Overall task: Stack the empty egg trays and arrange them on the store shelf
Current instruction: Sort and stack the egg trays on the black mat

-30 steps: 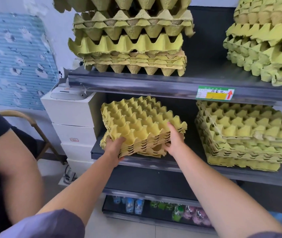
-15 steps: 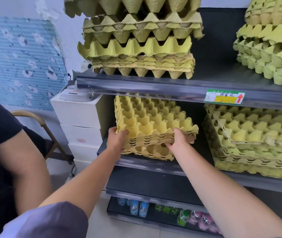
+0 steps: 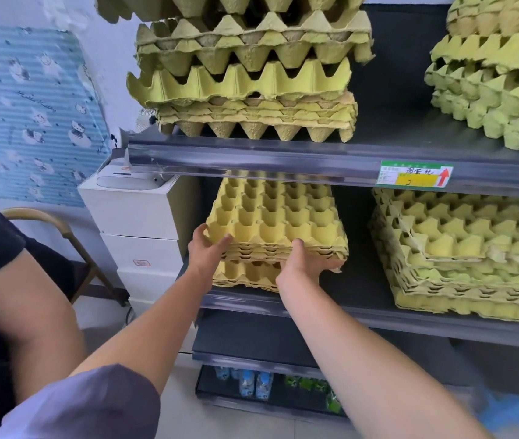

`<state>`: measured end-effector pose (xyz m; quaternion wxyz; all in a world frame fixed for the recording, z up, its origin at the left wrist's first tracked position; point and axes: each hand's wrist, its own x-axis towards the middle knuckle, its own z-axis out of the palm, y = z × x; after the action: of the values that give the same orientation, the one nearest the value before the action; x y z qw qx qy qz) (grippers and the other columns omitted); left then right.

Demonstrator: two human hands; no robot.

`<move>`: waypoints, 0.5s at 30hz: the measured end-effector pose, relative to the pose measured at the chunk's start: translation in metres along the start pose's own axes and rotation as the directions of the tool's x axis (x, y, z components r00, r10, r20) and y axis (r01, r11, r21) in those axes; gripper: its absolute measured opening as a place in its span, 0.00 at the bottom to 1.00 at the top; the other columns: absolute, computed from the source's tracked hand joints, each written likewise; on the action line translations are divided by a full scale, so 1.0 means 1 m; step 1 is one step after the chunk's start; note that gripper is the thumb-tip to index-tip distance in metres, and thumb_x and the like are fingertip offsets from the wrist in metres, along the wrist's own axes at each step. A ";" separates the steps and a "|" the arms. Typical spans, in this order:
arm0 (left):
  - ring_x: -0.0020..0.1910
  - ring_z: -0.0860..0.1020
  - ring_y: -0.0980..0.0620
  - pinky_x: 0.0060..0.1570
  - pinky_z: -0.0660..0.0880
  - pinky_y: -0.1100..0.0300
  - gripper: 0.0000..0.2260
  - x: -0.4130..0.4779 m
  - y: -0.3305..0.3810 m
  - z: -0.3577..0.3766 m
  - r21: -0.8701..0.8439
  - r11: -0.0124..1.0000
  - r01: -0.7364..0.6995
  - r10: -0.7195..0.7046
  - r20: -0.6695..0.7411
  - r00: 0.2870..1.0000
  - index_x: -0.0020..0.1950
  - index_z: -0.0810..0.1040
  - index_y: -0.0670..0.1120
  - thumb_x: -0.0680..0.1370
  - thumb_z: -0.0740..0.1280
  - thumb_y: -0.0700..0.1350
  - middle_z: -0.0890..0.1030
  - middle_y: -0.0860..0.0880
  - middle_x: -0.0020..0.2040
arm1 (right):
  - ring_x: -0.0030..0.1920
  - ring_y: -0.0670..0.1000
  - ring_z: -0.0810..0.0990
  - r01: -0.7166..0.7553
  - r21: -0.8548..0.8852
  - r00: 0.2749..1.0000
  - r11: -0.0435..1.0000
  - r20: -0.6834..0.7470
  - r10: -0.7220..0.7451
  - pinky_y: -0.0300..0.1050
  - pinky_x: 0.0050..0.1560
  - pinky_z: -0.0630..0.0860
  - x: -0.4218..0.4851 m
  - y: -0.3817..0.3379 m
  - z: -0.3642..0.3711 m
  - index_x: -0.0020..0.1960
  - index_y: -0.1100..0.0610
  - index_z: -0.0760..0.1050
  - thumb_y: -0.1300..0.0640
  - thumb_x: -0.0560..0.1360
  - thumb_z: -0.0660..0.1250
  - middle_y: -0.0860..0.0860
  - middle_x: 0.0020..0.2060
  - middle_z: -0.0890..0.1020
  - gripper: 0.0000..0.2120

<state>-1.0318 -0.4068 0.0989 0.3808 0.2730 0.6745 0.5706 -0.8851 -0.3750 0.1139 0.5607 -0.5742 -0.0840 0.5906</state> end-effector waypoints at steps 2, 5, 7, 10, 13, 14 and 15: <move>0.60 0.73 0.46 0.63 0.71 0.47 0.28 0.009 0.000 -0.002 -0.026 1.000 0.006 -0.006 0.000 1.000 0.72 0.62 0.52 0.75 0.70 0.47 0.68 0.46 0.68 | 0.52 0.60 0.78 0.022 -0.064 0.999 0.998 -0.026 -0.024 0.57 0.57 0.76 -0.001 0.006 0.001 0.75 0.42 0.32 0.55 0.73 0.70 0.54 0.53 0.68 0.50; 0.58 0.73 0.46 0.59 0.72 0.50 0.28 0.021 -0.003 -0.004 -0.018 0.999 0.039 -0.039 -0.009 0.999 0.72 0.63 0.49 0.75 0.69 0.44 0.70 0.46 0.67 | 0.58 0.57 0.73 -0.083 -0.095 0.996 0.992 -0.033 0.080 0.54 0.63 0.72 0.009 0.012 0.003 0.77 0.47 0.35 0.53 0.77 0.66 0.54 0.60 0.67 0.44; 0.56 0.72 0.46 0.53 0.69 0.53 0.27 0.027 -0.014 -0.006 0.022 0.997 0.077 -0.076 -0.022 0.997 0.72 0.63 0.46 0.76 0.67 0.44 0.71 0.45 0.66 | 0.66 0.57 0.70 -0.103 -0.216 0.994 0.971 0.014 0.109 0.54 0.67 0.69 0.009 0.017 0.001 0.77 0.52 0.45 0.48 0.77 0.64 0.52 0.68 0.65 0.37; 0.58 0.74 0.43 0.53 0.70 0.53 0.21 0.028 -0.033 -0.007 0.060 0.993 0.097 -0.090 -0.119 0.989 0.69 0.67 0.41 0.78 0.64 0.45 0.74 0.42 0.64 | 0.66 0.61 0.72 -0.007 -0.306 0.995 0.952 0.097 0.039 0.59 0.63 0.73 0.048 0.042 0.000 0.75 0.51 0.55 0.48 0.60 0.74 0.56 0.70 0.67 0.48; 0.59 0.73 0.42 0.58 0.71 0.52 0.21 0.028 -0.039 -0.003 0.115 0.986 0.117 -0.094 -0.184 0.978 0.70 0.66 0.42 0.78 0.63 0.44 0.71 0.41 0.65 | 0.55 0.57 0.73 -0.093 -0.338 0.996 0.937 -0.037 0.085 0.57 0.56 0.78 0.024 0.021 -0.002 0.77 0.50 0.50 0.49 0.64 0.77 0.55 0.67 0.65 0.51; 0.58 0.72 0.43 0.57 0.71 0.53 0.21 0.028 -0.039 -0.002 0.134 0.983 0.123 -0.096 -0.188 0.977 0.70 0.65 0.43 0.78 0.62 0.43 0.70 0.41 0.65 | 0.52 0.55 0.71 -0.086 -0.364 0.995 0.928 -0.069 0.066 0.56 0.55 0.78 0.025 0.018 -0.006 0.77 0.53 0.49 0.50 0.65 0.77 0.56 0.67 0.63 0.50; 0.58 0.72 0.43 0.55 0.70 0.53 0.20 0.028 -0.038 -0.002 0.147 0.980 0.136 -0.108 -0.186 0.977 0.70 0.64 0.43 0.78 0.61 0.41 0.69 0.41 0.65 | 0.52 0.55 0.71 -0.072 -0.414 0.996 0.907 -0.080 0.042 0.55 0.55 0.78 0.027 0.016 -0.008 0.77 0.55 0.48 0.49 0.66 0.77 0.57 0.68 0.62 0.50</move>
<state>-1.0466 -0.3925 0.0565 0.3306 0.2087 0.7646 0.5125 -0.8802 -0.3642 0.0836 0.4105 -0.7029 -0.1715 0.5550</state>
